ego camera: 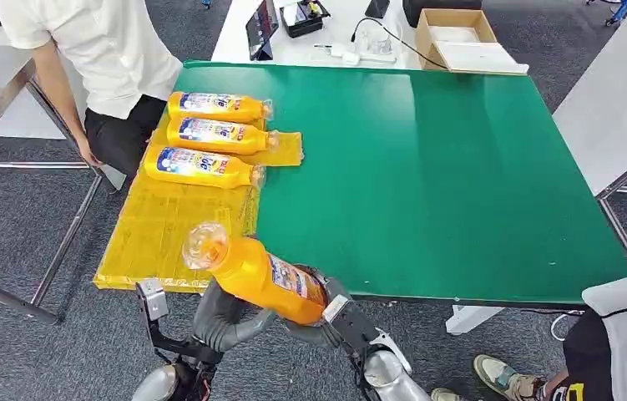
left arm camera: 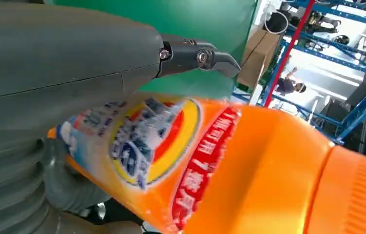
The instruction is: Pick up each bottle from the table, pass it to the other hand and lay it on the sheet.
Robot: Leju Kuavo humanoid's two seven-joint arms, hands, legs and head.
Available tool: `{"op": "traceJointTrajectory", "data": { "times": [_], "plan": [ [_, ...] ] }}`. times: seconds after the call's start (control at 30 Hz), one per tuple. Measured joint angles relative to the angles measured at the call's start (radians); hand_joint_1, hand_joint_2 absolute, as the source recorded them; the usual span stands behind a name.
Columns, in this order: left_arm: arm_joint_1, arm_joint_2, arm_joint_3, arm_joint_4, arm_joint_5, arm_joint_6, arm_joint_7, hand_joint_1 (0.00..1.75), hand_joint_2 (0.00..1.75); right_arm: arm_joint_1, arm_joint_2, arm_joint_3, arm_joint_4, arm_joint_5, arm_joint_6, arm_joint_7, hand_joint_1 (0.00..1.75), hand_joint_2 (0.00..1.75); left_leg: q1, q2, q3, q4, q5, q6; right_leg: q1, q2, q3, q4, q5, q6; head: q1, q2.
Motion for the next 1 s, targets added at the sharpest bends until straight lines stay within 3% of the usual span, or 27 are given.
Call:
{"op": "traceJointTrajectory", "data": {
  "times": [0.27,0.3,0.33,0.37,0.4,0.7,0.73,0.77,0.8,0.83,1.0],
  "plan": [
    [-0.017,-0.016,-0.003,0.000,-0.011,-0.014,-0.016,0.00,1.75,-0.044,0.002,0.068,0.056,0.082,-0.031,0.001,1.75,1.75,0.000,0.000,0.000,0.000,0.000,0.000,0.000,0.000,0.000,0.000,0.000,0.000,0.000,0.000],
    [-0.018,-0.017,-0.003,0.000,-0.014,-0.013,-0.019,0.17,1.75,-0.049,0.002,0.076,0.063,0.084,-0.030,0.003,1.75,1.75,0.000,0.000,0.000,0.000,0.000,0.000,0.000,0.000,0.000,0.000,0.000,0.000,0.000,0.000],
    [-0.019,-0.019,-0.002,0.000,-0.016,-0.011,-0.021,0.77,1.75,-0.053,0.002,0.082,0.069,0.083,-0.024,0.003,1.75,1.75,0.000,0.000,0.000,0.000,0.000,0.000,0.000,0.000,0.000,0.000,0.000,0.000,0.000,0.000],
    [-0.019,-0.023,-0.002,0.000,-0.022,-0.005,-0.025,1.66,1.75,-0.058,0.002,0.088,0.075,0.079,-0.014,0.003,1.75,1.75,0.000,0.000,0.000,0.000,0.000,0.000,0.000,0.000,0.000,0.000,0.000,0.000,0.000,0.000],
    [-0.019,-0.024,-0.002,0.000,-0.025,-0.005,-0.027,1.75,1.75,-0.062,0.003,0.093,0.080,0.077,-0.008,0.006,1.75,1.75,0.000,0.000,0.000,0.000,0.000,0.000,0.000,0.000,0.000,0.000,0.000,0.000,0.000,0.000],
    [-0.020,-0.024,0.002,0.001,-0.011,-0.027,-0.035,1.75,1.75,-0.084,0.004,0.114,0.103,0.063,0.008,0.025,1.75,1.75,0.000,0.000,0.000,0.000,0.000,0.000,0.000,0.000,0.000,0.000,0.000,0.000,0.000,0.000],
    [-0.020,-0.024,0.002,0.002,-0.011,-0.027,-0.036,1.75,1.75,-0.085,0.005,0.114,0.104,0.063,0.008,0.025,1.62,1.75,0.000,0.000,0.000,0.000,0.000,0.000,0.000,0.000,0.000,0.000,0.000,0.000,0.000,0.000],
    [-0.020,-0.024,0.003,0.002,-0.011,-0.027,-0.036,1.75,1.75,-0.086,0.005,0.115,0.105,0.063,0.008,0.025,1.17,1.75,0.000,0.000,0.000,0.000,0.000,0.000,0.000,0.000,0.000,0.000,0.000,0.000,0.000,0.000],
    [-0.020,-0.024,0.004,0.002,-0.011,-0.027,-0.036,1.75,1.75,-0.086,0.005,0.116,0.106,0.062,0.008,0.025,0.09,1.75,0.000,0.000,0.000,0.000,0.000,0.000,0.000,0.000,0.000,0.000,0.000,0.000,0.000,0.000],
    [-0.020,-0.024,0.004,0.002,-0.011,-0.027,-0.036,1.75,1.75,-0.087,0.005,0.119,0.107,0.061,0.009,0.025,0.00,1.75,0.000,0.000,0.000,0.000,0.000,0.000,0.000,0.000,0.000,0.000,0.000,0.000,0.000,0.000],
    [-0.022,-0.024,0.006,0.003,-0.011,-0.039,-0.036,1.75,1.75,-0.088,0.006,0.126,0.112,0.047,0.022,0.035,0.00,1.75,0.000,0.000,0.000,0.000,0.000,0.000,0.000,0.000,0.000,0.000,0.000,0.000,0.000,0.000]
  ]
}}
